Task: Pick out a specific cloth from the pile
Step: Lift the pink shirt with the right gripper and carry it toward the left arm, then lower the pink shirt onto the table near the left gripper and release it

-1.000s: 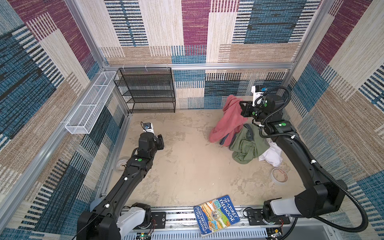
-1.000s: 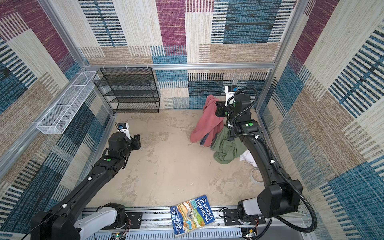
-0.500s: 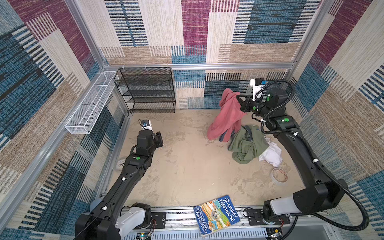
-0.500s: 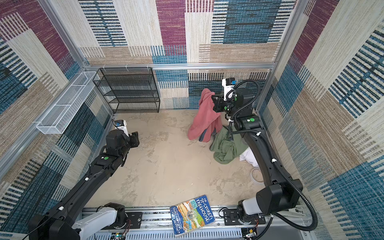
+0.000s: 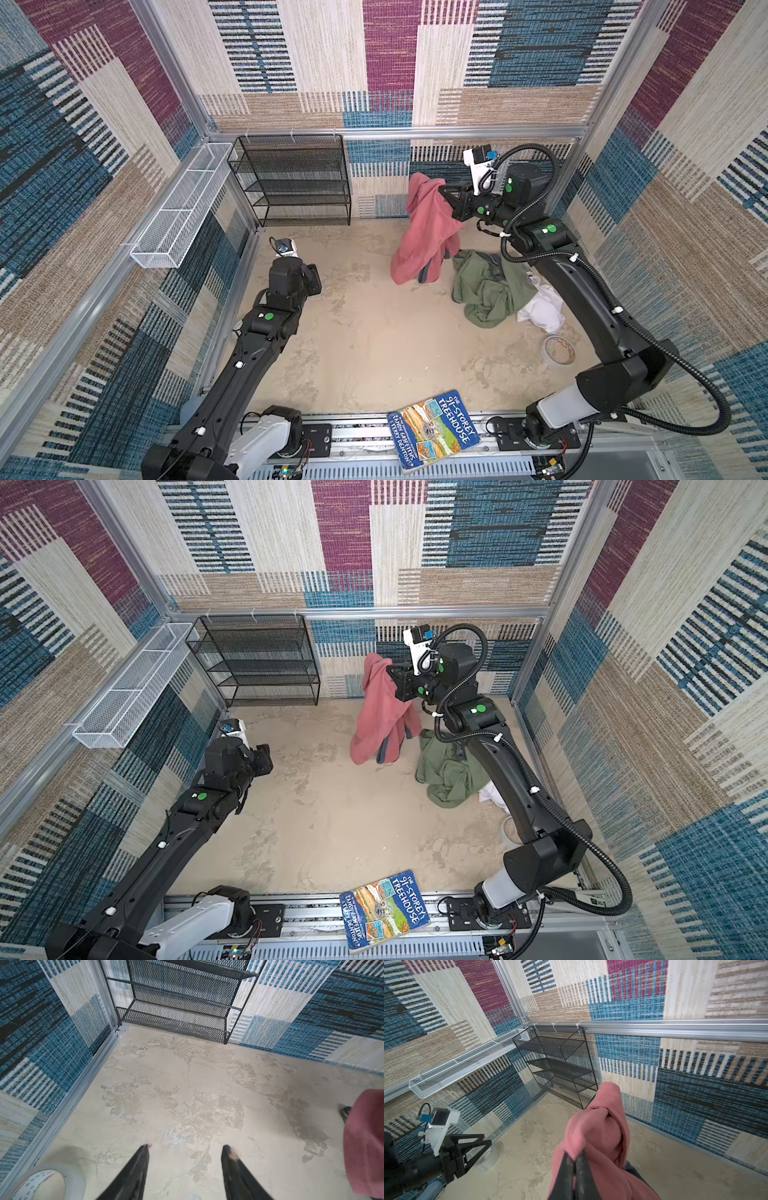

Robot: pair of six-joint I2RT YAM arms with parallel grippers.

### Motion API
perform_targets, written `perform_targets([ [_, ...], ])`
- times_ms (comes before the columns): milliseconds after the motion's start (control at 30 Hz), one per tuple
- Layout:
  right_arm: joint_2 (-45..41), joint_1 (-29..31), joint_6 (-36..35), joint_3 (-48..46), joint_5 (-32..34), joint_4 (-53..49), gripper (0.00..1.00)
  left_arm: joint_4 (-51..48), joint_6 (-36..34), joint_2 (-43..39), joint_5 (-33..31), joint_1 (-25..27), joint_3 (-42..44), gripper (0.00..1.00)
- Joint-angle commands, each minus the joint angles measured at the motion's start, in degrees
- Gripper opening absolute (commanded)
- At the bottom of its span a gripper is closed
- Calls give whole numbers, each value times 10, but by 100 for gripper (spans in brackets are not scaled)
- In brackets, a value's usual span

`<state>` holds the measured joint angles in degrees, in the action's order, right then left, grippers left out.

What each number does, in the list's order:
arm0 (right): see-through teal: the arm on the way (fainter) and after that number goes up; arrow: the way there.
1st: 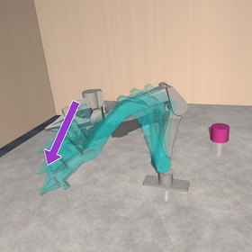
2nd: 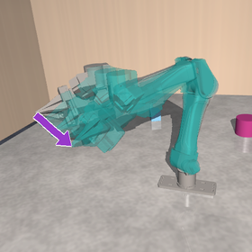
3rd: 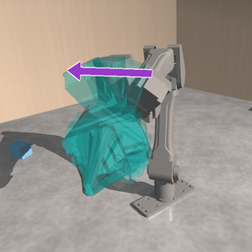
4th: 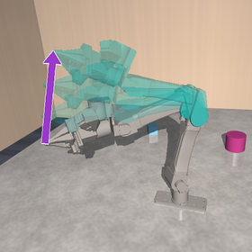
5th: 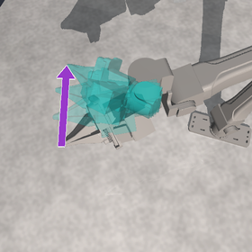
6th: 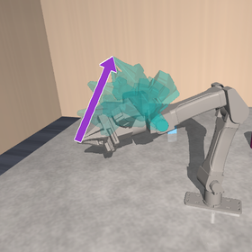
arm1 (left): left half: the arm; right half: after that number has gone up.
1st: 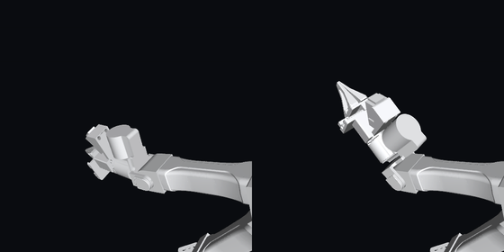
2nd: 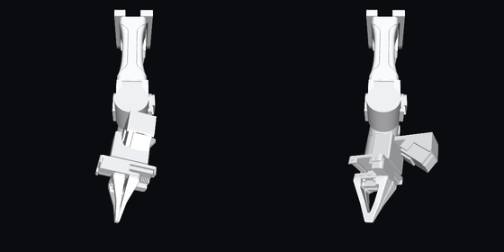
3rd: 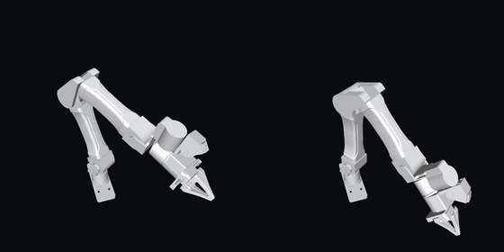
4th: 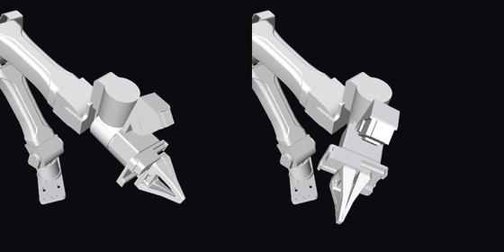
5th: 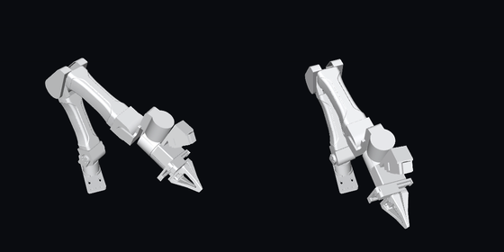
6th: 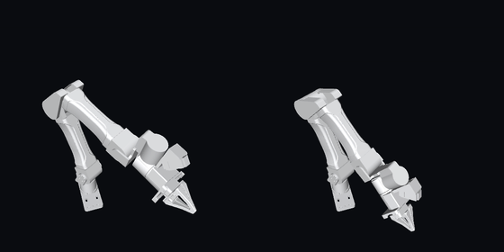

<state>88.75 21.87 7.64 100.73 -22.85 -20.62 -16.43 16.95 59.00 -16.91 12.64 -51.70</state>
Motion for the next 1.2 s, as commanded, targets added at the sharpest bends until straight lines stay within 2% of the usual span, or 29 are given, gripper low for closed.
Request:
perform_targets([
  [0,11,19,-7,23,-15,16,0,-44,28,-6,-21,0,-17,59],
  [533,109,135,-22,118,-27,13,0,-126,39,-48,-43,0,-72,59],
  [700,151,164,-24,156,-39,16,0,-142,33,-53,-30,0,-86,60],
  [967,238,196,-22,226,-56,23,0,-174,18,-62,-42,0,-119,61],
  [1167,325,212,-15,312,-66,9,0,-183,13,-74,-53,0,-118,61],
])
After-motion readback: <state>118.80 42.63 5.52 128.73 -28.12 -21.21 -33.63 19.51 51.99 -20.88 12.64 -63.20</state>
